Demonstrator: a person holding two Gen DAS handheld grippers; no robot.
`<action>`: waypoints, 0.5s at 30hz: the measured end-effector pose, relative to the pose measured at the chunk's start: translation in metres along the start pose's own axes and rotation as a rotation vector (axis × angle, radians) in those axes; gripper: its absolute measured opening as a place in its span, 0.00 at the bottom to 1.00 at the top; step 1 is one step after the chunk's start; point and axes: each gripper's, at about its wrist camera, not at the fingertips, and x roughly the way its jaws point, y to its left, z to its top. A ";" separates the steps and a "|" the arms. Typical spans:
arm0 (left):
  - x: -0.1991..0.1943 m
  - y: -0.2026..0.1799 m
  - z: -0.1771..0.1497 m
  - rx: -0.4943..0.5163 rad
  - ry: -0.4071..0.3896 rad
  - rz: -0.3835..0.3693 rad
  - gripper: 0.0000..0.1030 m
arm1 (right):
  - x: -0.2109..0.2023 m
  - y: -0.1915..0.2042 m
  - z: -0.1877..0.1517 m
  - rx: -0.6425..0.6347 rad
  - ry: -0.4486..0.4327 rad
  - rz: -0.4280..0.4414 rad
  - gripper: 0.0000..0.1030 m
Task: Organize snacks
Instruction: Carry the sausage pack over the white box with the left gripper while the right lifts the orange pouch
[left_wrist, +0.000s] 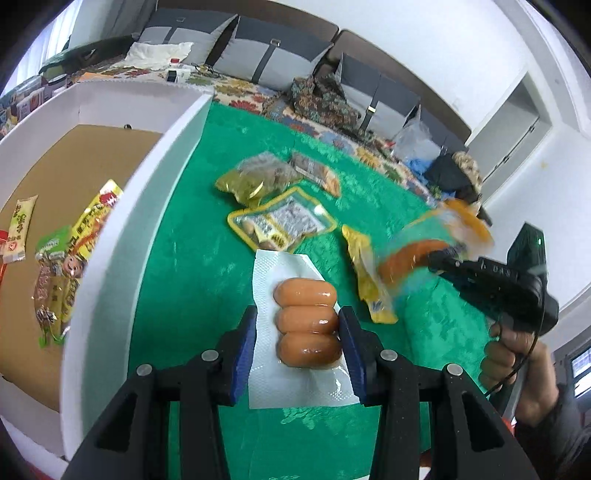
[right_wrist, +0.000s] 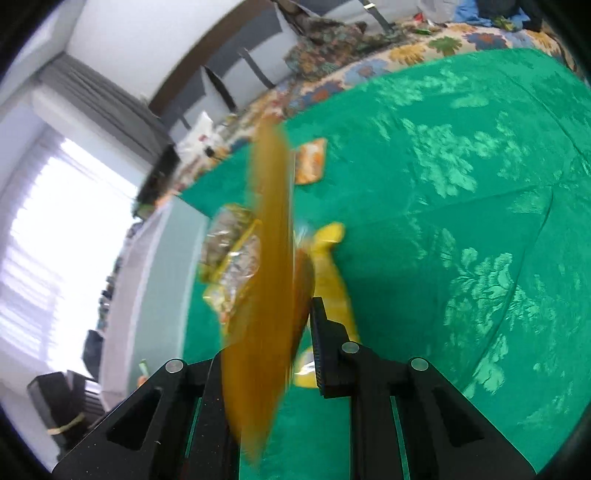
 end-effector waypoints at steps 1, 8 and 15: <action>-0.006 0.001 0.003 -0.004 -0.010 -0.006 0.41 | -0.004 0.005 0.001 0.000 -0.007 0.018 0.13; -0.031 0.023 0.012 -0.039 -0.062 0.013 0.41 | -0.019 0.005 0.003 0.073 -0.031 0.171 0.05; -0.048 0.048 0.011 -0.096 -0.094 0.011 0.41 | -0.016 0.012 0.007 -0.005 0.008 0.094 0.12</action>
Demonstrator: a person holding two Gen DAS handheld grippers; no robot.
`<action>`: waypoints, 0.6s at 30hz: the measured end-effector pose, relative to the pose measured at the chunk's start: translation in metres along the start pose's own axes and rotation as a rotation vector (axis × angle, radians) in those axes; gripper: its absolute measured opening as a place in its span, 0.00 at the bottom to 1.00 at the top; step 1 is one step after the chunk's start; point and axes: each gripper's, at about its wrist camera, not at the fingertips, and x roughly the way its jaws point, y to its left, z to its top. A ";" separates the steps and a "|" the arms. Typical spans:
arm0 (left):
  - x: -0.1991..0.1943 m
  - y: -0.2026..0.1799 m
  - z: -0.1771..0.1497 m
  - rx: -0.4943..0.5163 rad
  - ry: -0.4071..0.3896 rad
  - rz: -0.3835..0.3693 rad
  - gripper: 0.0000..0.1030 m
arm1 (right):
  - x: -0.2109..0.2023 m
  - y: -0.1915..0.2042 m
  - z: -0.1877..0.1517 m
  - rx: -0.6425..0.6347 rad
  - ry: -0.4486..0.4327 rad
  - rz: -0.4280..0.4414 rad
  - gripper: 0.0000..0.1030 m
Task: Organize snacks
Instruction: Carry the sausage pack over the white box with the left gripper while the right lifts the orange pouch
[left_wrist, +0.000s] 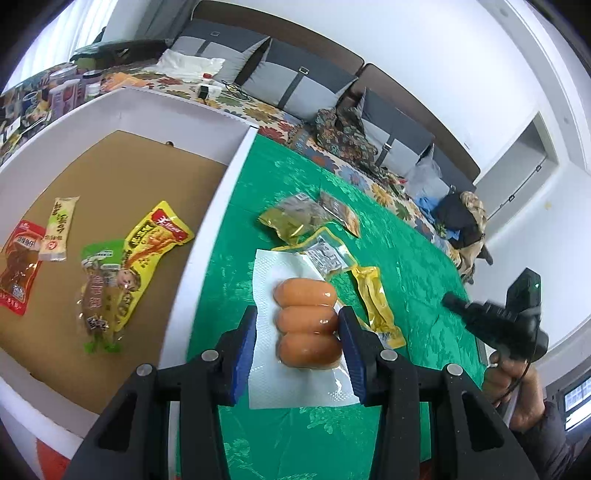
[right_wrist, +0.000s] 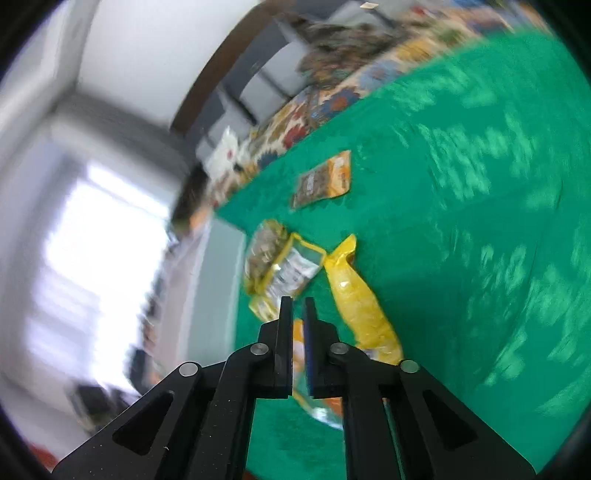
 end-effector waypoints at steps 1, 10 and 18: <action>-0.001 0.001 0.001 -0.002 -0.002 0.001 0.41 | 0.008 0.013 -0.003 -0.087 0.049 -0.042 0.17; -0.026 0.007 -0.001 0.001 -0.035 0.008 0.41 | 0.152 0.069 -0.110 -0.813 0.542 -0.432 0.73; -0.039 0.037 0.005 -0.051 -0.058 0.046 0.41 | 0.123 0.053 -0.072 -0.552 0.497 -0.328 0.24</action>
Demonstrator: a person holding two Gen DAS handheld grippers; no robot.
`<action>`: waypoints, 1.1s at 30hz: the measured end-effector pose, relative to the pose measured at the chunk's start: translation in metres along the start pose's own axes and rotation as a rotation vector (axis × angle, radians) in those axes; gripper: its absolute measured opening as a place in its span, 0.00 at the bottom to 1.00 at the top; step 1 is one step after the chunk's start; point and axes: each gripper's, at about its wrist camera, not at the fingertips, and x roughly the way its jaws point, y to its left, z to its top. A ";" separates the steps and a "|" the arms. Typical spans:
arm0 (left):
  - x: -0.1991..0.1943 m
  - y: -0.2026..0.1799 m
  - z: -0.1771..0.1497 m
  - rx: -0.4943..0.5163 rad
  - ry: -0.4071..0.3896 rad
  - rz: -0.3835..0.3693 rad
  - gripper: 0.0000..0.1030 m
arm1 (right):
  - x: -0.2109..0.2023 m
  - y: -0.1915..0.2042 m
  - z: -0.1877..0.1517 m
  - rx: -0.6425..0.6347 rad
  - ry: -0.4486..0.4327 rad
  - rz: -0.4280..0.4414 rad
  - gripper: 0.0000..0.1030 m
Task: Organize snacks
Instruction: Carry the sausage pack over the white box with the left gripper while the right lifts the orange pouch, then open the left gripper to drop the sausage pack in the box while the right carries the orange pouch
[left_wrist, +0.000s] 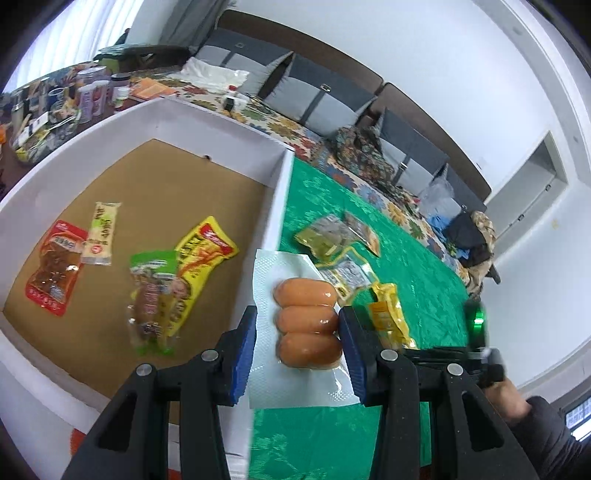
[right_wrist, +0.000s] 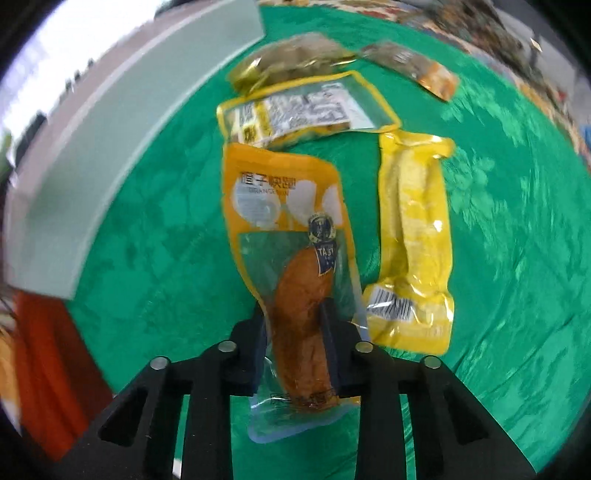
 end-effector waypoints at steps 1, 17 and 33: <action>-0.002 0.004 0.001 -0.007 -0.005 0.004 0.41 | -0.006 -0.005 -0.002 0.029 -0.018 0.030 0.24; -0.043 0.081 0.038 -0.084 -0.098 0.138 0.41 | -0.089 0.023 0.037 0.144 -0.303 0.291 0.13; -0.022 0.069 0.028 -0.028 -0.059 0.137 0.42 | 0.035 0.102 -0.012 0.075 -0.098 -0.113 0.63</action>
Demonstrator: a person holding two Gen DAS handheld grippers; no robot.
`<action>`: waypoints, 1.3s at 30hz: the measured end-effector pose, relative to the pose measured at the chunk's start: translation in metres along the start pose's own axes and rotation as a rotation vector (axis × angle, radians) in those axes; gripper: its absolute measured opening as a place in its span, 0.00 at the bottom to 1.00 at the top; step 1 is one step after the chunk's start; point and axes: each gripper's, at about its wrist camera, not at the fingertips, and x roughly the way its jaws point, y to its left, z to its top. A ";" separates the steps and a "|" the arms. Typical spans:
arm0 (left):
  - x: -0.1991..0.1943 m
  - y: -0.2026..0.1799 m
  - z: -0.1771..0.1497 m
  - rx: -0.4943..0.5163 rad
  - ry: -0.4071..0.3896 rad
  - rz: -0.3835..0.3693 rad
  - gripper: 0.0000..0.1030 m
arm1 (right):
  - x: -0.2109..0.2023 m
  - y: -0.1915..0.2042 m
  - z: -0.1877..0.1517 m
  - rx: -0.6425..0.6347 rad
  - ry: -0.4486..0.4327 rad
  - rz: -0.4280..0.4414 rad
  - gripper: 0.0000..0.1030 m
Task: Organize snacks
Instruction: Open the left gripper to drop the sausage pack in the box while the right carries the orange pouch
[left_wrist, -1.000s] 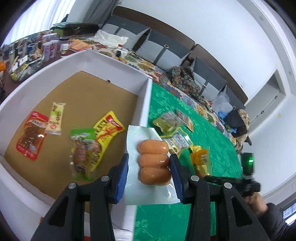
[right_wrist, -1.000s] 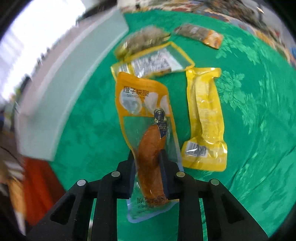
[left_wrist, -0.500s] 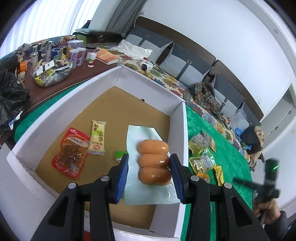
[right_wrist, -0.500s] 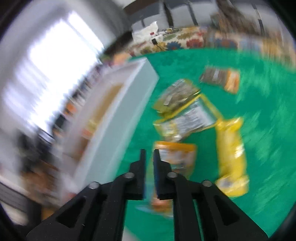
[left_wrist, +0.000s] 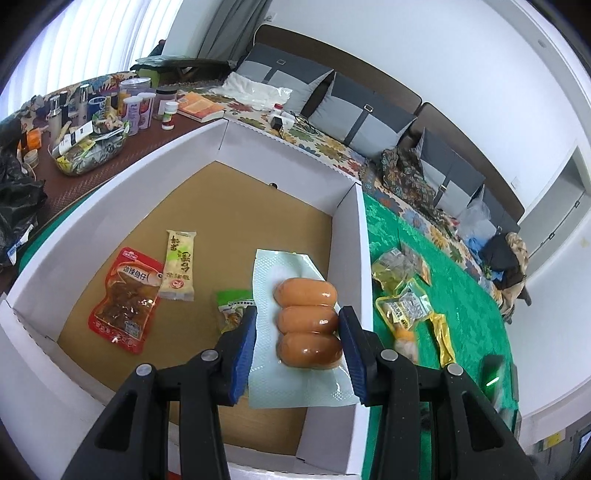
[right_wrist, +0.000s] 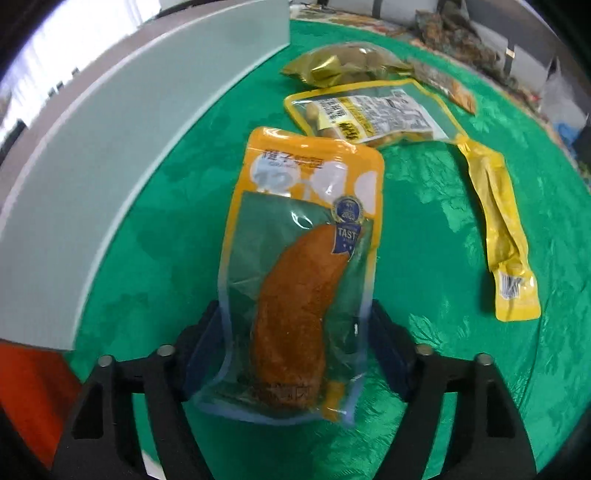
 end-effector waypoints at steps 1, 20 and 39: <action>0.001 0.002 0.000 -0.002 0.002 0.002 0.42 | -0.008 -0.011 0.001 0.048 -0.006 0.058 0.56; 0.003 0.032 0.012 0.011 0.041 0.113 0.43 | -0.115 -0.010 0.086 0.384 -0.169 0.964 0.42; 0.007 -0.041 -0.011 0.018 0.001 0.034 0.91 | -0.089 -0.071 0.023 0.080 -0.378 -0.028 0.71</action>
